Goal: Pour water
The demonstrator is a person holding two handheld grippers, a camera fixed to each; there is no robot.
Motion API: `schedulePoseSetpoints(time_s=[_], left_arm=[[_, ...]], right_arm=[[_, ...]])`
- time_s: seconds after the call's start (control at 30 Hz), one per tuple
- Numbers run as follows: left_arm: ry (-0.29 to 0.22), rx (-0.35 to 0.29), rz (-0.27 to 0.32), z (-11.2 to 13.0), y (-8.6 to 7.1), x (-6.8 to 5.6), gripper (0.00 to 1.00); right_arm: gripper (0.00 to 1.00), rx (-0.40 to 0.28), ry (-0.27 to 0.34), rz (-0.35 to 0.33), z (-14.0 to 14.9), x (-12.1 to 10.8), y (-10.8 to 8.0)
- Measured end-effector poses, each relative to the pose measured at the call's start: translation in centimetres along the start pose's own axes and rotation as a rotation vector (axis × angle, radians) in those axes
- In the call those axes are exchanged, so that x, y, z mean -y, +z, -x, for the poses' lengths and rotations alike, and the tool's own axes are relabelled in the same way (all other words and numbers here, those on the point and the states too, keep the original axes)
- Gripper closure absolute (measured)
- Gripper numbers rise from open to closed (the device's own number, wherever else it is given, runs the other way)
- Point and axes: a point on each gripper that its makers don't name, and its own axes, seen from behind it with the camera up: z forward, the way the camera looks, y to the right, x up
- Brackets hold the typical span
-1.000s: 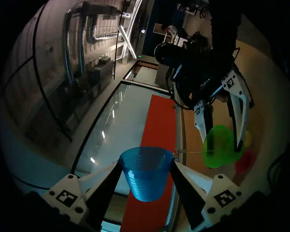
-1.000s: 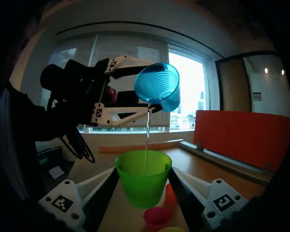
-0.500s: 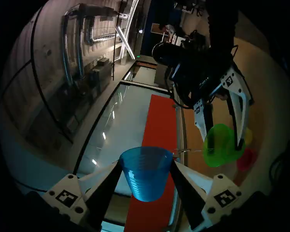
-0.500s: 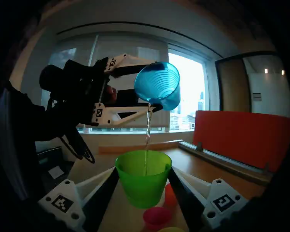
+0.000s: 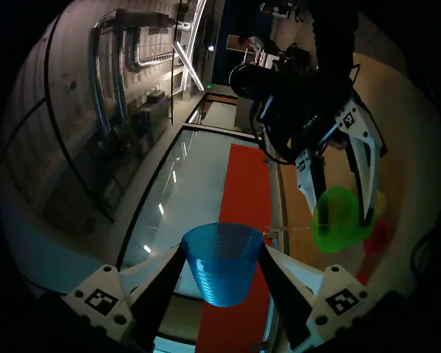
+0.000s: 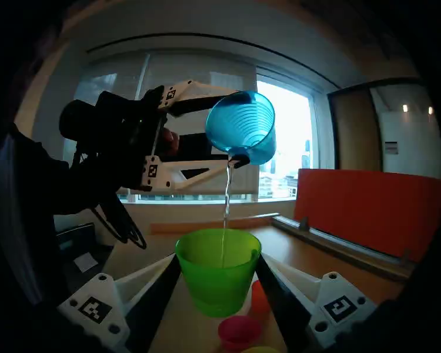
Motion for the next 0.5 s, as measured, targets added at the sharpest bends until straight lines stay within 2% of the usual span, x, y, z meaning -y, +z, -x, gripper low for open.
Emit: schedulePoseSetpoints(time_s=[0.5], left_arm=[[0.042,0.008,-0.002,0.20,0.22,0.45,0.14]], right_arm=[[0.11,0.001,-0.004,-0.001,-0.08,0.09,0.18]])
